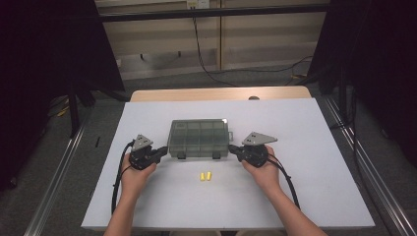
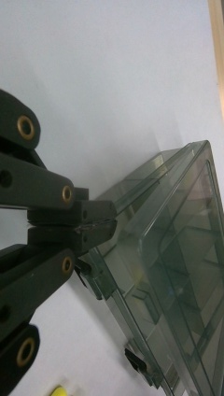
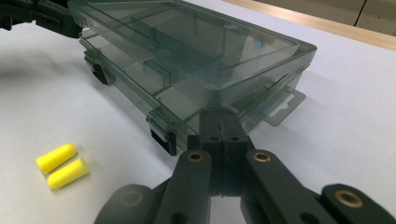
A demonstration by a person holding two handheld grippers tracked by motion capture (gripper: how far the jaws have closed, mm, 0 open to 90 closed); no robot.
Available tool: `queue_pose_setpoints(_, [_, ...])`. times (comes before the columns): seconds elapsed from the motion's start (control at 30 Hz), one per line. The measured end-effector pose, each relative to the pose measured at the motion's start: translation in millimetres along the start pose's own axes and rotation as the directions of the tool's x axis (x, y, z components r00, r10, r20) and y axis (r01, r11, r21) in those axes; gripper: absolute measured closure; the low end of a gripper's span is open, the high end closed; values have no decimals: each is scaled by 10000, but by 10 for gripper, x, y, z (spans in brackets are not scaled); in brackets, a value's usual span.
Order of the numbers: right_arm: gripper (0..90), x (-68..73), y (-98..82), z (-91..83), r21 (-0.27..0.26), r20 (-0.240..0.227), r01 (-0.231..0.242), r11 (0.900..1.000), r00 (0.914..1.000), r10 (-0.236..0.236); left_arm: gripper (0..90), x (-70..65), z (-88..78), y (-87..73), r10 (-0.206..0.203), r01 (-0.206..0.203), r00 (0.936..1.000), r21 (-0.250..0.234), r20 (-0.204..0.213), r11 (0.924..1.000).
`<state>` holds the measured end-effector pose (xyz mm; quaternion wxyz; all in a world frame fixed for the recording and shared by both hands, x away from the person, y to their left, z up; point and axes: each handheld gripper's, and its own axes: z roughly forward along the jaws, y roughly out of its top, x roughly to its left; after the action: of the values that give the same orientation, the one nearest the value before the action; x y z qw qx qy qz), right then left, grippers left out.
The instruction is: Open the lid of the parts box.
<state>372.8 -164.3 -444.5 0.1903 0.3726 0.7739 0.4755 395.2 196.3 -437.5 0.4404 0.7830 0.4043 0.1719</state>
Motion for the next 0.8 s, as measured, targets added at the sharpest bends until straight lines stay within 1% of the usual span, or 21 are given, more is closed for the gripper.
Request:
queue_pose_setpoints(0.07, [900,2,27,6,-97,-2,-10,10000,10000,10,894,0,-4,3,-13,13,10000,-20,33,10000])
queue_pose_setpoints(0.17, [900,0,48,17,-104,-62,-94,9999,9999,93,890,2,-7,9,-55,56,10000,-103,70,9999])
queue_pose_setpoints(0.33, [900,-14,34,58,-25,-69,-129,9999,9999,129,887,0,-13,13,-74,75,9999,-125,108,9999])
queue_pose_setpoints(0.4, [900,-19,32,73,-103,-94,-164,9998,9998,163,886,-3,-15,14,-100,102,9998,-124,162,9999])
queue_pose_setpoints(0.57, [900,-6,58,105,53,-201,47,10000,9998,-46,879,-21,-7,15,-99,102,9998,-145,174,9998])
queue_pose_setpoints(0.67, [900,20,57,129,84,-183,174,9998,9997,-173,869,-48,-9,25,-40,42,9999,-154,126,9999])
queue_pose_setpoints(0.7, [900,28,55,134,79,-154,263,9996,9995,-262,867,-54,-11,29,-30,31,10000,-146,49,9999])
queue_pose_setpoints(0.8, [900,27,47,138,16,-157,228,9997,9996,-227,839,-48,-11,30,-86,85,10000,-242,-46,9997])
